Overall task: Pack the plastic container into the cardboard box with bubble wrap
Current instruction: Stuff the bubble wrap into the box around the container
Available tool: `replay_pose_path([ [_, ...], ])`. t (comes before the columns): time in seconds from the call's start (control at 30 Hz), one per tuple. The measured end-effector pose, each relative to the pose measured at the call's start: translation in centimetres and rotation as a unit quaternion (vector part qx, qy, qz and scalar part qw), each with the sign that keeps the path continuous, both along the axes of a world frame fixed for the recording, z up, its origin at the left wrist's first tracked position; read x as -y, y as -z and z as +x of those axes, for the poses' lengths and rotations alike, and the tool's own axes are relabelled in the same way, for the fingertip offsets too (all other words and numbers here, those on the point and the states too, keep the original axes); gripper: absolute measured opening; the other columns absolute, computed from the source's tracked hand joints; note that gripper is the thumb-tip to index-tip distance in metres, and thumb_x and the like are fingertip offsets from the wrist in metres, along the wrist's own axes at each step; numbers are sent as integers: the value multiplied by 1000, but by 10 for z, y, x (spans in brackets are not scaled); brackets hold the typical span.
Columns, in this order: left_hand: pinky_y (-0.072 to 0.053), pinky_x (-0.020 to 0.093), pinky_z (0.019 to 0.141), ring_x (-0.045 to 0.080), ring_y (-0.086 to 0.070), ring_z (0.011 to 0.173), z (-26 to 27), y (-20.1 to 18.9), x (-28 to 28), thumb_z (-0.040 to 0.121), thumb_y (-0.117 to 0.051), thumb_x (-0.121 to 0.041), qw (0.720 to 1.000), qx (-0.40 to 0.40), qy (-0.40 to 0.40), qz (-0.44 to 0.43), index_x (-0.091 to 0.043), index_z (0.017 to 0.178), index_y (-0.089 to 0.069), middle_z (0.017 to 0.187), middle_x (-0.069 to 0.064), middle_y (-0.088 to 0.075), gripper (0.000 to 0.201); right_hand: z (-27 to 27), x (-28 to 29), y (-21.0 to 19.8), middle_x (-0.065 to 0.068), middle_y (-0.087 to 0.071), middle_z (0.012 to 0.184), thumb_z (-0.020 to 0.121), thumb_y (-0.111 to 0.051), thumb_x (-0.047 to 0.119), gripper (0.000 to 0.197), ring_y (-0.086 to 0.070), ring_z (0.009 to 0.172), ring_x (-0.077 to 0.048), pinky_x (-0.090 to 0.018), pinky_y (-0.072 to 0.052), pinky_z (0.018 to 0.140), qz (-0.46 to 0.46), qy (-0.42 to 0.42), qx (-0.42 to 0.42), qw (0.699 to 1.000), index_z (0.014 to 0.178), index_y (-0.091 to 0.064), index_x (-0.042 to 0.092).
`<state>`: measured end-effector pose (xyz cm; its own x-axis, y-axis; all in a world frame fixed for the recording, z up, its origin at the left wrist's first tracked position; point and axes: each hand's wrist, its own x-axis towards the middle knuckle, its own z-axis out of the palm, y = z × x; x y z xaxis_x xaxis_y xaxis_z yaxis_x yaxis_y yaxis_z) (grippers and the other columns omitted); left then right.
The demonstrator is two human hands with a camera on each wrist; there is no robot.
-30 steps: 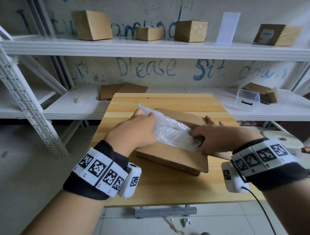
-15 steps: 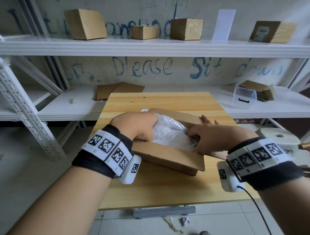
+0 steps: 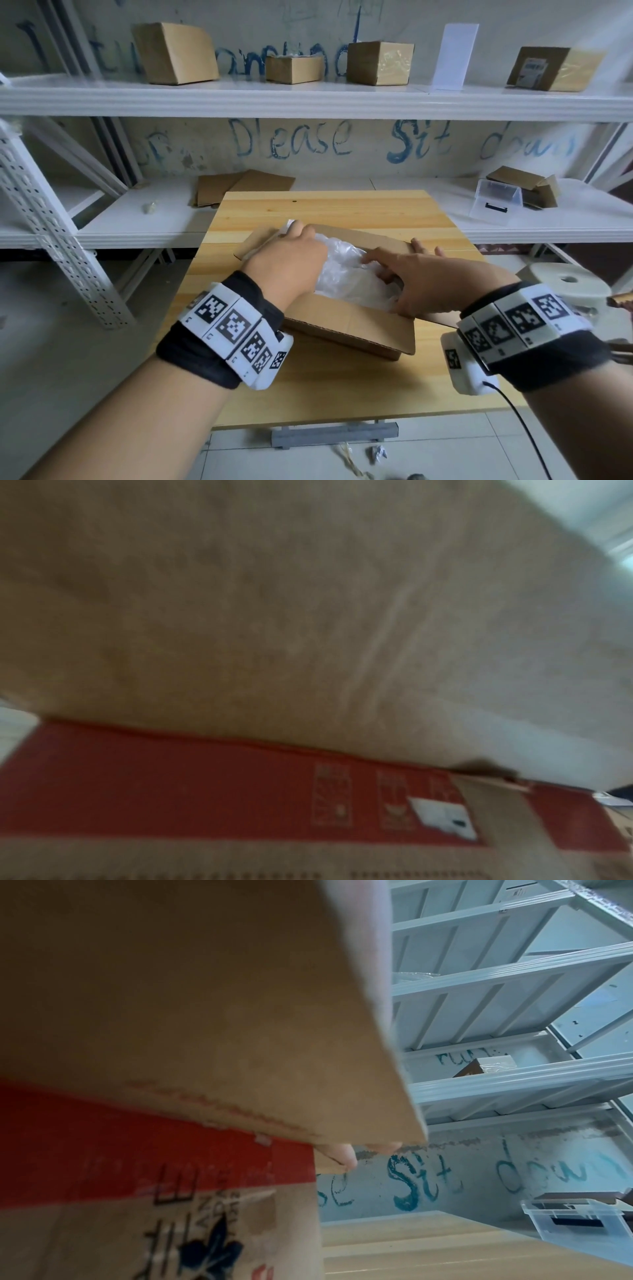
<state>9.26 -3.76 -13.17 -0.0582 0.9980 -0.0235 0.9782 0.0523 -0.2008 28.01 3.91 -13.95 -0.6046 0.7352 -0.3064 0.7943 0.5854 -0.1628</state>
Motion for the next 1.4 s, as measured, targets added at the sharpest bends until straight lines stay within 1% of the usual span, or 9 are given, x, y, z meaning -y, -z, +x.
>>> replay_pose_path([
  [0.17,-39,27,63,23,-51,120,-6,-3,-5,94,-48,-5,997,62,-20,-51,-13,120,-59,125,6,-53,29,-2,3,-2,13,-40,155,86,-59,30,85,14,153,-31,-61,8,117,-5,7,19,1000,148,-8,59],
  [0.3,-35,29,52,17,-56,75,-10,-9,-4,91,-56,-13,990,106,-31,-83,-19,130,-45,95,-1,-55,41,-4,4,-4,8,-34,159,86,-57,30,85,13,153,-33,-64,8,117,-5,6,37,999,149,-8,60],
  [0.53,-50,34,72,22,-58,86,-8,-19,-13,85,-59,-22,985,83,-36,-150,-31,132,-45,84,-8,-50,50,-9,2,-4,6,-46,149,87,-54,35,78,-8,152,-31,-69,2,115,17,4,61,998,147,-13,62],
  [0.67,-53,38,80,23,-62,92,-6,-14,-16,88,-60,-20,983,76,-24,-163,-21,124,-53,100,0,-62,37,-11,3,-5,6,-52,143,84,-55,34,79,-20,146,-30,-72,0,114,25,10,72,997,147,-14,61],
  [0.77,-45,31,66,21,-62,89,-3,-9,-11,91,-60,-17,994,53,-4,-93,-18,123,-56,105,1,-62,33,-11,3,-4,3,-56,136,83,-56,31,80,-27,140,-27,-72,-2,114,23,11,66,997,147,-17,60],
  [0.9,-33,31,70,17,-47,113,-1,-6,1,86,-64,-6,995,-15,93,33,-34,142,-36,129,-4,-45,68,-13,3,-5,2,-51,143,83,-56,30,81,-24,143,-29,-72,-2,114,27,16,72,997,147,-17,60],
  [1.0,-38,28,72,13,-46,110,-5,-6,-4,92,-59,-7,991,89,91,-39,-52,144,-34,133,-13,-39,74,-14,4,-4,1,-51,144,85,-54,33,79,-26,141,-29,-71,-4,114,33,14,75,997,148,-14,61],
  [1.13,-44,39,98,23,-49,122,-3,-10,-16,98,-51,-8,983,122,53,-126,-49,150,-30,147,-8,-41,69,-12,6,-3,2,-54,140,86,-53,35,76,-29,138,-28,-71,-6,114,44,7,63,997,147,-16,61],
  [1.4,-54,35,79,20,-55,85,13,-19,-28,88,-58,-4,981,74,-25,-178,-45,149,-38,114,-2,-55,76,-10,9,-4,4,-52,145,88,-50,36,69,-24,143,-30,-69,-6,113,47,3,62,997,147,-21,57],
])
